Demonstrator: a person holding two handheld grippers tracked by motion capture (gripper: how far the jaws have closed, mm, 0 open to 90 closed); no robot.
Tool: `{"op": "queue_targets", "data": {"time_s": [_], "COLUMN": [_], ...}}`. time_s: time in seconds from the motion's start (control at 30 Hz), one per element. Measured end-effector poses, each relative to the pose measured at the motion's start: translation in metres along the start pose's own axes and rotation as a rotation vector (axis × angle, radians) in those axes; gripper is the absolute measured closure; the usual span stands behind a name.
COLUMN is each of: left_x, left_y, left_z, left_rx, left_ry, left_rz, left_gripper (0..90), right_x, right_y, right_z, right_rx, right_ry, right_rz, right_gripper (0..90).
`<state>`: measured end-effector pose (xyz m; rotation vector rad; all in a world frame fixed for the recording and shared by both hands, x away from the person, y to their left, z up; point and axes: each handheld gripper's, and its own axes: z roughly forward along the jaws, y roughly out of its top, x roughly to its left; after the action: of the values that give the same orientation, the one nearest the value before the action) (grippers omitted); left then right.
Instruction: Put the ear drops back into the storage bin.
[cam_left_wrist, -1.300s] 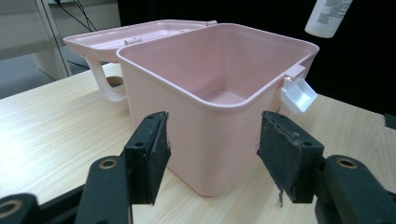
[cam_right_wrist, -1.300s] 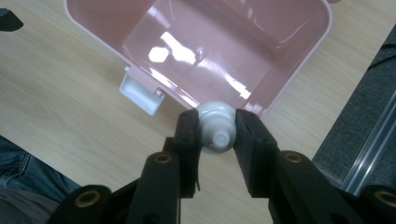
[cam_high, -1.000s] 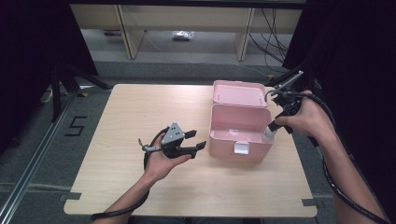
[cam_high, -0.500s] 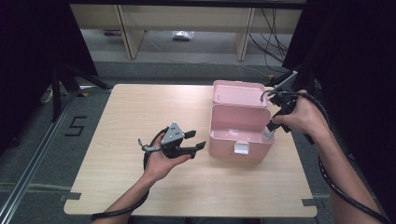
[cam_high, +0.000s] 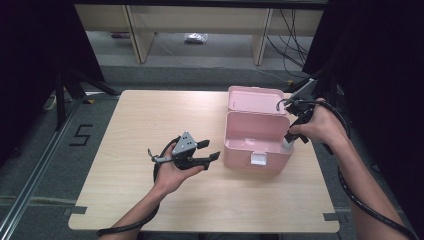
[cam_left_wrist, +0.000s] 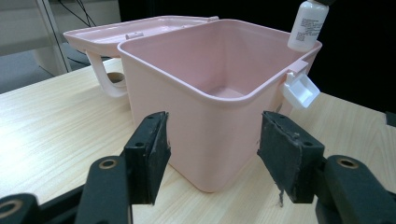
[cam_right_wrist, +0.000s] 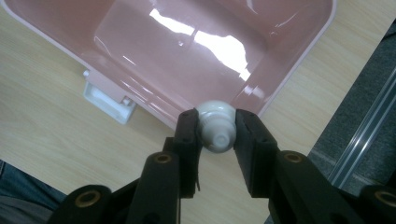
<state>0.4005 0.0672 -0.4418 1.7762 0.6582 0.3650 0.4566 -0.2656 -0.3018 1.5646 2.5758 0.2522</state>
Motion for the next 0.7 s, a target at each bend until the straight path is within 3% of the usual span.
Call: {"op": "queue_targets", "data": {"time_s": [0.1, 0.23, 0.3, 0.53, 0.57, 0.7], "left_x": [0.000, 0.000, 0.000, 0.000, 0.000, 0.000], "left_y": [0.000, 0.000, 0.000, -0.001, -0.001, -0.001], "left_z": [0.000, 0.000, 0.000, 0.000, 0.000, 0.000], "left_rx": [0.001, 0.001, -0.001, -0.002, -0.001, 0.004], "left_ry": [-0.001, -0.001, -0.001, -0.001, -0.001, -0.001], "left_rz": [0.002, 0.001, -0.001, -0.002, -0.002, 0.000], "left_gripper": [41.4, 41.3, 41.4, 41.3, 41.3, 41.3], "right_x": [-0.002, 0.000, -0.002, -0.005, -0.004, -0.005], "right_y": [0.001, 0.002, 0.002, 0.004, 0.005, 0.004], "right_z": [0.002, 0.005, 0.007, 0.012, 0.012, 0.016], "right_rx": [0.005, 0.010, 0.004, 0.010, 0.024, 0.014], "right_ry": [0.000, -0.001, -0.003, -0.006, -0.002, -0.006], "right_rz": [-0.014, 0.014, -0.008, -0.018, 0.004, -0.018], "right_gripper": [71.8, 71.8, 71.8, 71.8, 71.8, 71.8]}}
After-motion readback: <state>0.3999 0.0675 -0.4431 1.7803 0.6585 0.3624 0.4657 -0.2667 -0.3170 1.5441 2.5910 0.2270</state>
